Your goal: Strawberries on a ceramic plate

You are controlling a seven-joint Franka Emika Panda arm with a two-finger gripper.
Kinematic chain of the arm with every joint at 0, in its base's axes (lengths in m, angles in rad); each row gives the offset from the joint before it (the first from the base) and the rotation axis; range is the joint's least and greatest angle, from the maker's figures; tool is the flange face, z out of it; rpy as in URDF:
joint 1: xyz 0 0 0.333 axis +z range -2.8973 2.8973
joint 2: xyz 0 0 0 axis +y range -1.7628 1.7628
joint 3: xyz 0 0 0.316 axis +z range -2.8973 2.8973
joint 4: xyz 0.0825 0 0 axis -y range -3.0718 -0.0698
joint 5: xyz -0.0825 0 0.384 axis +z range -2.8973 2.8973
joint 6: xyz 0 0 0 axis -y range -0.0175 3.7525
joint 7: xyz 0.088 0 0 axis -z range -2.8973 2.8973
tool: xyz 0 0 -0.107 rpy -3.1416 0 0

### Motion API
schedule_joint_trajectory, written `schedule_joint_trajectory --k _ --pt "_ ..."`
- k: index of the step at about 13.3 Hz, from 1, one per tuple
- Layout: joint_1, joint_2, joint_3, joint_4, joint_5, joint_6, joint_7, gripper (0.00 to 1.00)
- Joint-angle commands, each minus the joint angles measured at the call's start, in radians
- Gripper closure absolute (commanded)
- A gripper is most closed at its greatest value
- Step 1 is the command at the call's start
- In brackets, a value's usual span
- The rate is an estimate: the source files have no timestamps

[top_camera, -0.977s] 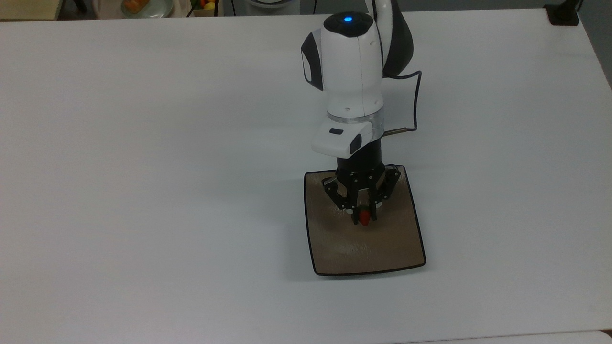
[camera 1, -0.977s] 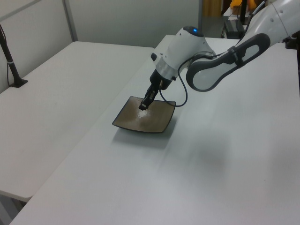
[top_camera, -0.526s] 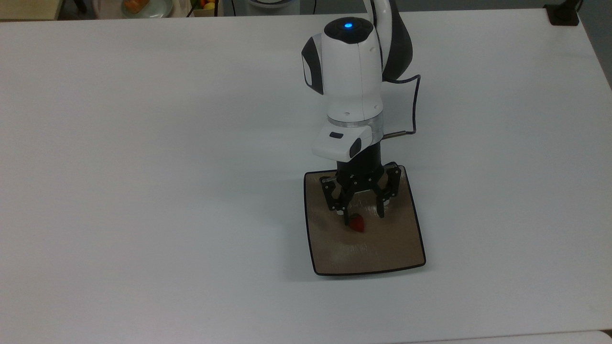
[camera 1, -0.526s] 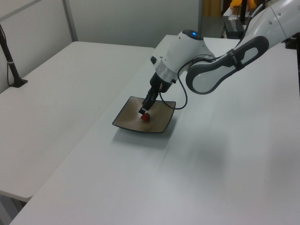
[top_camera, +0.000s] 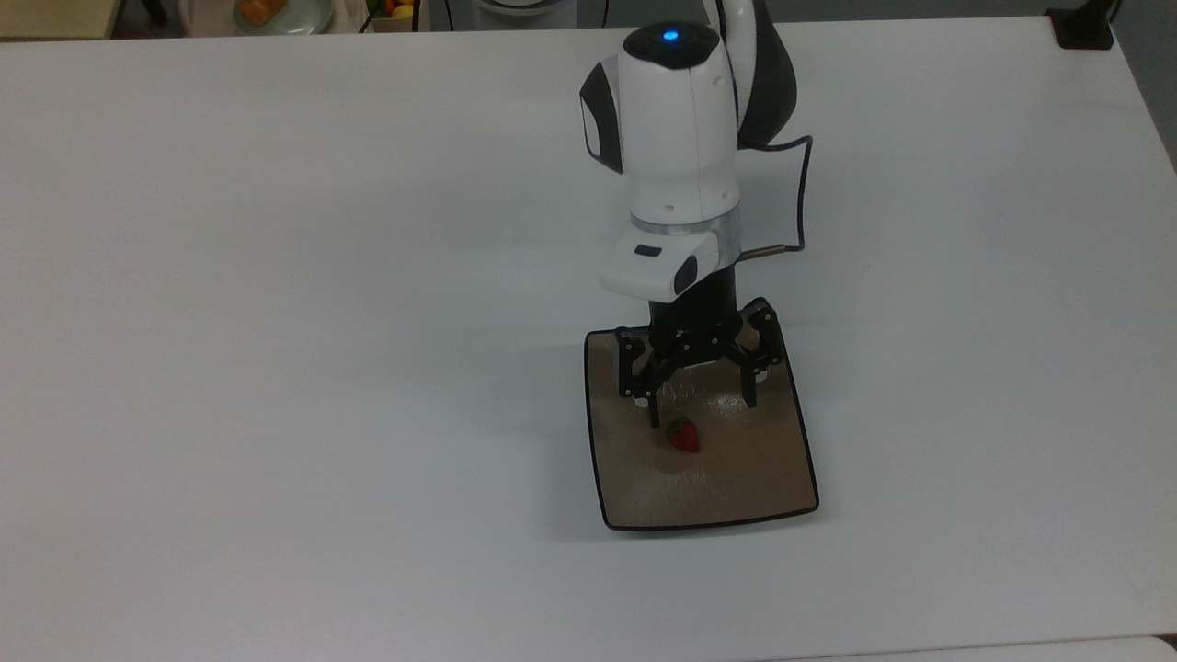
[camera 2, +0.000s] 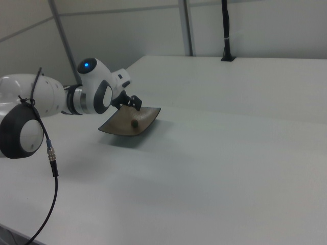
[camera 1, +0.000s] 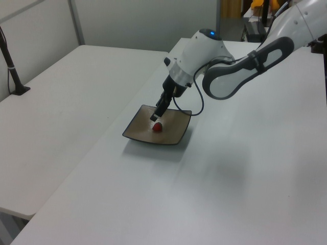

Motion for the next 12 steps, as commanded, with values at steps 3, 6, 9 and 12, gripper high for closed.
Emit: schedule_joint_trajectory --k 3,6,9,12 --pt "0.000 -0.205 -0.009 -0.045 0.017 -0.301 0.011 0.00" --pt "-0.006 -0.328 -0.012 -0.042 0.017 -0.616 0.011 0.00" --pt "-0.014 -0.449 -0.058 -0.040 0.017 -0.901 0.011 0.00" --pt "-0.014 -0.535 -0.100 -0.042 0.017 -1.127 0.013 0.00"
